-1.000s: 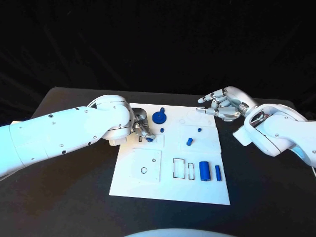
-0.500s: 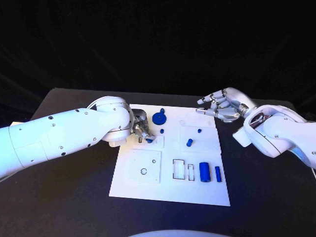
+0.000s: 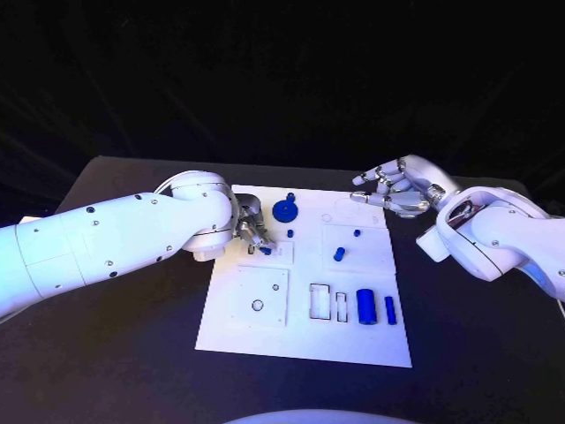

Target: Assemble the parts on the task board

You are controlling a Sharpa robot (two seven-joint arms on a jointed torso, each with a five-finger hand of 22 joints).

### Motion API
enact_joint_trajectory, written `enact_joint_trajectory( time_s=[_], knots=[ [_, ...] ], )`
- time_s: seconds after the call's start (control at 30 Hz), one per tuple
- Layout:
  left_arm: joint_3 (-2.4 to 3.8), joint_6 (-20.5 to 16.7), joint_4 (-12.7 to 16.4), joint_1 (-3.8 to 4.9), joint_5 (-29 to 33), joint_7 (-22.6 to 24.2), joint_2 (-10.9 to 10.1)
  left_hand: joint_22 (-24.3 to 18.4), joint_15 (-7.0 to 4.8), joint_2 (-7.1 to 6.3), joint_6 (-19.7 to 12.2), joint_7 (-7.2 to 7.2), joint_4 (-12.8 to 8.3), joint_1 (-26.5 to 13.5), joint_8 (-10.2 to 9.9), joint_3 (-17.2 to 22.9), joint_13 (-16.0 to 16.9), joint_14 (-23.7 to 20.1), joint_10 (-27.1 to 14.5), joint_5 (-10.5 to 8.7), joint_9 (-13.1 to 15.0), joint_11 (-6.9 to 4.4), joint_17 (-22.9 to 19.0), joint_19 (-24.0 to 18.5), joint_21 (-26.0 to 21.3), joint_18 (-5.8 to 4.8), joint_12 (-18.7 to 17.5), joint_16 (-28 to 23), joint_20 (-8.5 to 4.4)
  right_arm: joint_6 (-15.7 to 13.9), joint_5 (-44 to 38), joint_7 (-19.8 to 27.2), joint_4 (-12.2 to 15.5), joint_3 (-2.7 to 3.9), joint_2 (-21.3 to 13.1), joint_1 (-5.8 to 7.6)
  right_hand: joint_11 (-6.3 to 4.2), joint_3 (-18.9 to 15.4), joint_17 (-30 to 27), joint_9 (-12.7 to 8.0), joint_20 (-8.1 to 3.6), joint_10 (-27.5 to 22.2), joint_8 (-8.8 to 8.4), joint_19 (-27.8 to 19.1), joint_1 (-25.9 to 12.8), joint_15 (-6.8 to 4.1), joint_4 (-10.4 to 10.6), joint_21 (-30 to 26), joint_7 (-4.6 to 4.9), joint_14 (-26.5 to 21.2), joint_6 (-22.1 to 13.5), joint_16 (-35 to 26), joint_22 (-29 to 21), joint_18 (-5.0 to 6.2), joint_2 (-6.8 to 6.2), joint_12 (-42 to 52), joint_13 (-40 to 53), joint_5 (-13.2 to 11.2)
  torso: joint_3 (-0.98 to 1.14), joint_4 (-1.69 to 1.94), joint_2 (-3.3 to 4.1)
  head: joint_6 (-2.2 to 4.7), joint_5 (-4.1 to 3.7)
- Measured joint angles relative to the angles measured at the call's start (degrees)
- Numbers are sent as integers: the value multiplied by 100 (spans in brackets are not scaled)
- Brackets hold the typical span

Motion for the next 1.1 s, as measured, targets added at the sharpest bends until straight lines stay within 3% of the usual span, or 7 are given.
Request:
enact_joint_trajectory(
  time_s=[0.5, 0.67, 0.7, 1.1],
  knots=[
    [2, 61, 10, 1, -45, -1, 2, 0, 0, -45, 9, 8, -55, -46, -1, 55, 5, 0, 5, 29, 11, -5, 0, 0, 0, 0, 19, 0, 0, 0, 1, 40, 3, 0, 1, 0, 0, 0, 0, -1, 0, 0, 0, 0, 0, 0, 0, 0, 0, 0, 0, 0, 0, 0, 0, 0, 0, 0, -1, 4, -3, -29, 12],
    [4, 106, -9, 4, -55, -2, 18, -1, 0, -128, 12, 9, -111, -159, 25, 143, 94, 0, 81, 228, 39, -39, 2, 0, 0, -9, 110, 0, 0, 0, 2, 49, 21, 0, -5, 0, 0, 0, 0, -1, 0, 0, 0, 0, 0, 0, 0, -6, 0, 0, 0, 0, 0, 0, 1, 0, 0, 0, 1, 3, -3, -42, 14],
    [4, 115, -14, 4, -57, -2, 21, -1, 0, -148, 51, -14, -121, -179, 25, 154, 105, 0, 105, 258, 38, -24, 3, 0, 0, -64, 110, 0, 0, -1, 2, 50, 24, 0, -6, 0, 0, 0, 0, -1, 0, 0, 0, 0, 0, 0, 0, -22, 0, 0, 0, 0, 0, 1, 2, 0, 0, 0, 0, 1, -3, -45, 16],
    [8, 226, -52, 9, -69, -4, 51, -1, 0, -258, 133, -52, -327, -453, 60, 360, 188, 0, 214, 357, 75, -91, 4, 12, 47, -87, 176, 0, -13, 0, 48, 54, 30, 0, -21, 0, 0, 1, 4, -2, 0, 0, 0, 0, 0, 0, -1, -22, 0, 0, 0, 0, 0, 0, 47, 0, -10, 0, 4, -2, -2, -74, 6]
  ],
)
